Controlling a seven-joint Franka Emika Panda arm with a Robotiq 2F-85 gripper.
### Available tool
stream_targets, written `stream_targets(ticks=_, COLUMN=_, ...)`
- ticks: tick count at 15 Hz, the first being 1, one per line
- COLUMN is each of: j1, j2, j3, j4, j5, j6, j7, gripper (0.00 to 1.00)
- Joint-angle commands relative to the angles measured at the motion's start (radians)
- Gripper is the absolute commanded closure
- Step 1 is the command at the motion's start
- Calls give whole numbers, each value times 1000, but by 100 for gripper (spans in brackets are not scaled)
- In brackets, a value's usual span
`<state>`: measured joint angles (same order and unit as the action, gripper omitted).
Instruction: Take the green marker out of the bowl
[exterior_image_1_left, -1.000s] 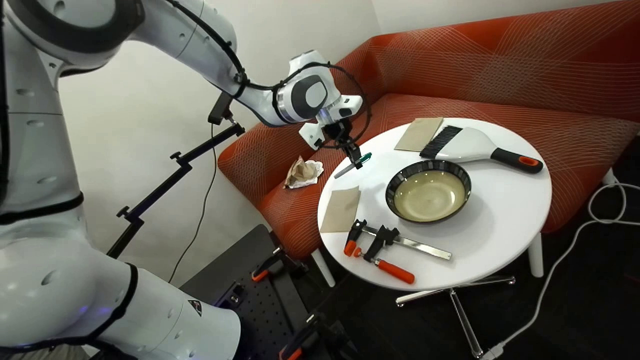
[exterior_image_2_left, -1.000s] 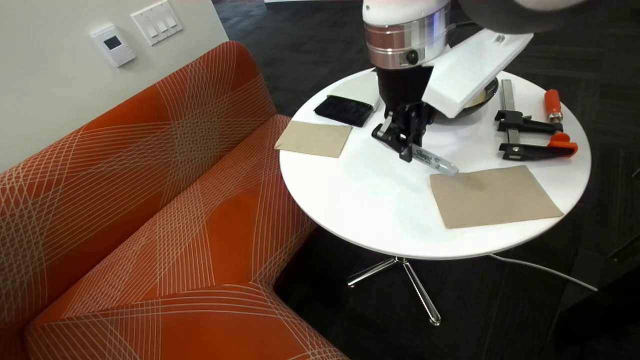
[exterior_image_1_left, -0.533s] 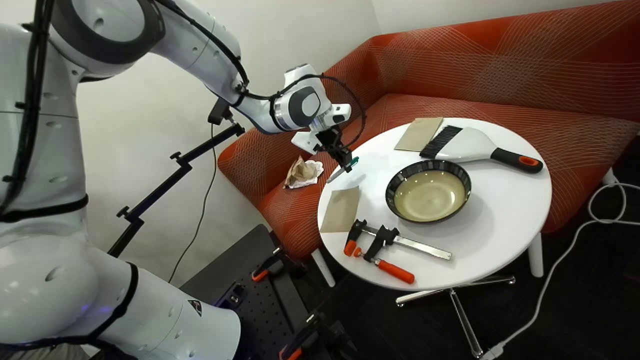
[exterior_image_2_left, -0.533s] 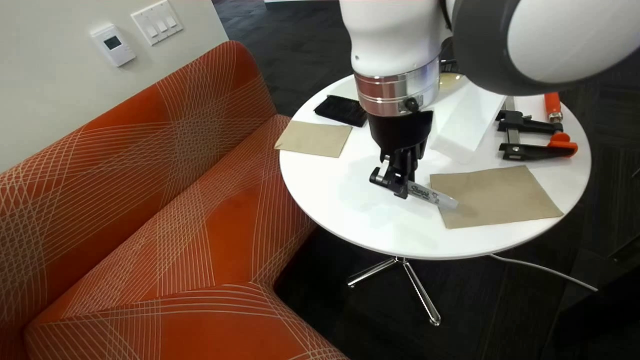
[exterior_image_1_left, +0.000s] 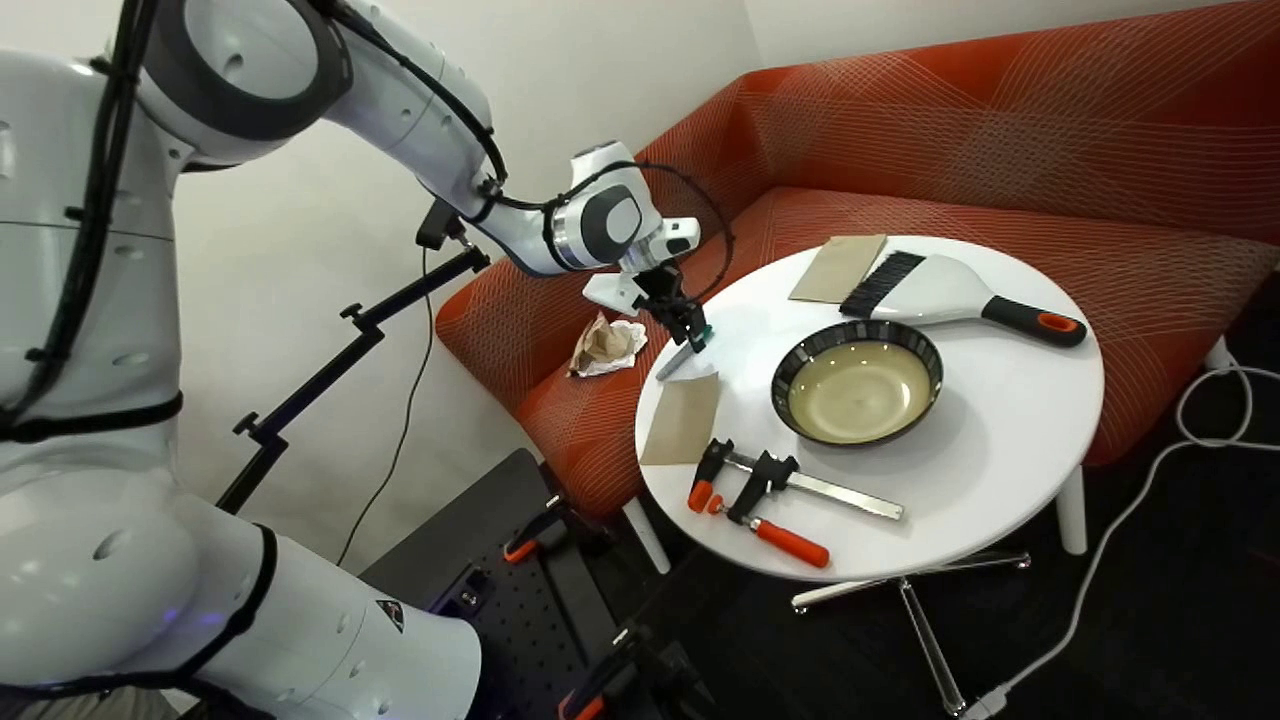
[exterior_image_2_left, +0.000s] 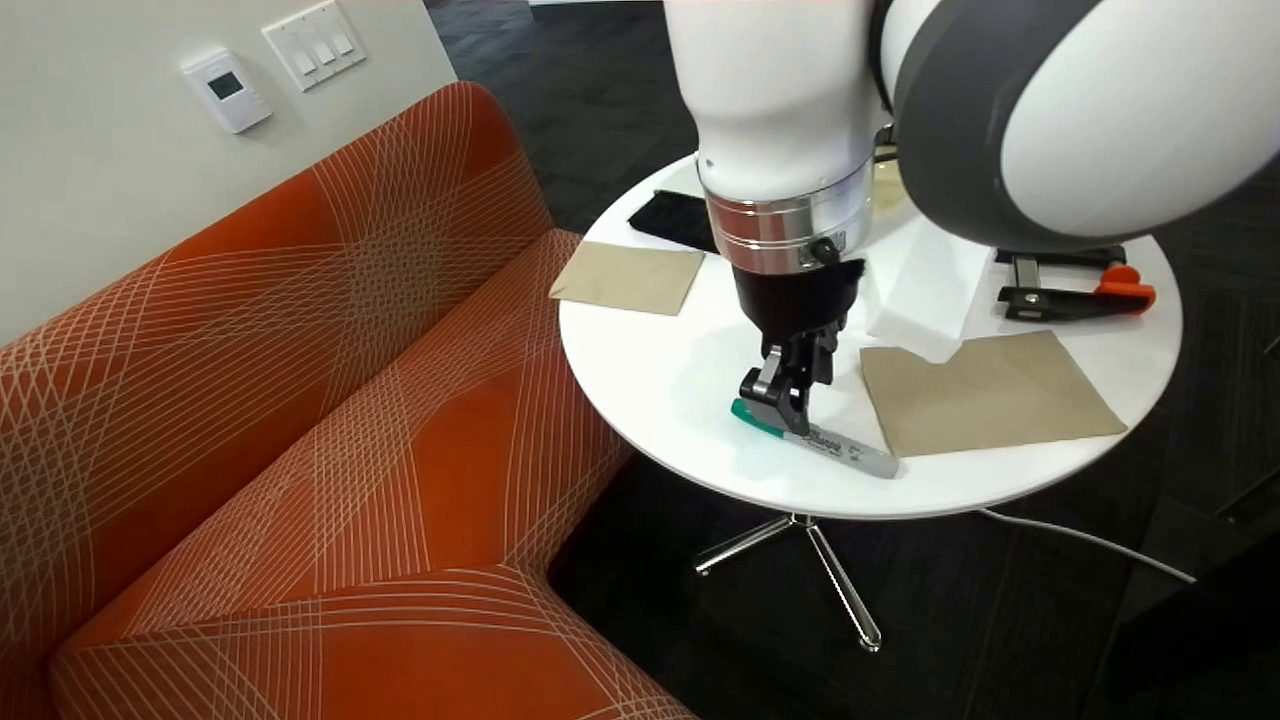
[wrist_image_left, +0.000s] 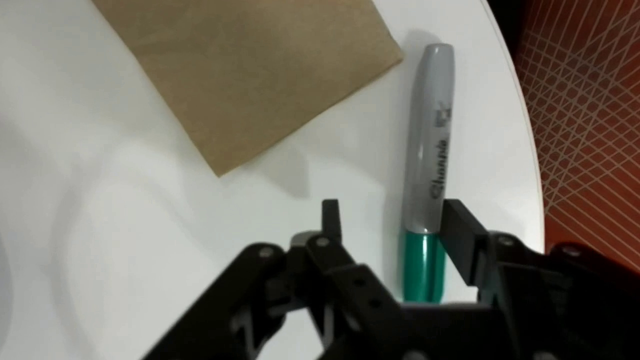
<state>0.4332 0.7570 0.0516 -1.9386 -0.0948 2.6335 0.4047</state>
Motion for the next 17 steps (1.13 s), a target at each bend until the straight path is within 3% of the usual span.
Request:
stream_targets(ticks=1, j1=9, j2=-4, j3=-9, j4=3, j5=0, j6=33, j7=-16, gripper=13)
stream_targets(ticks=3, j1=5, j2=-19, j3=-5, j4=-9, j5=8, j6=43, j7=-18, gripper=1)
stream_targets(ticks=13, j1=-6, j2=-136, j3=4, j4=-95, j5=14, j6=9, j7=-21, gripper=0)
stream_targets(ticks=14, j1=4, j2=-74, j3=-4, j4=-42, j5=8, j6=28, j7=-10, gripper=0)
stream_targets(ticks=17, j1=4, j2=-76, j3=-4, j4=-45, j5=8, j6=28, j7=-10, gripper=0)
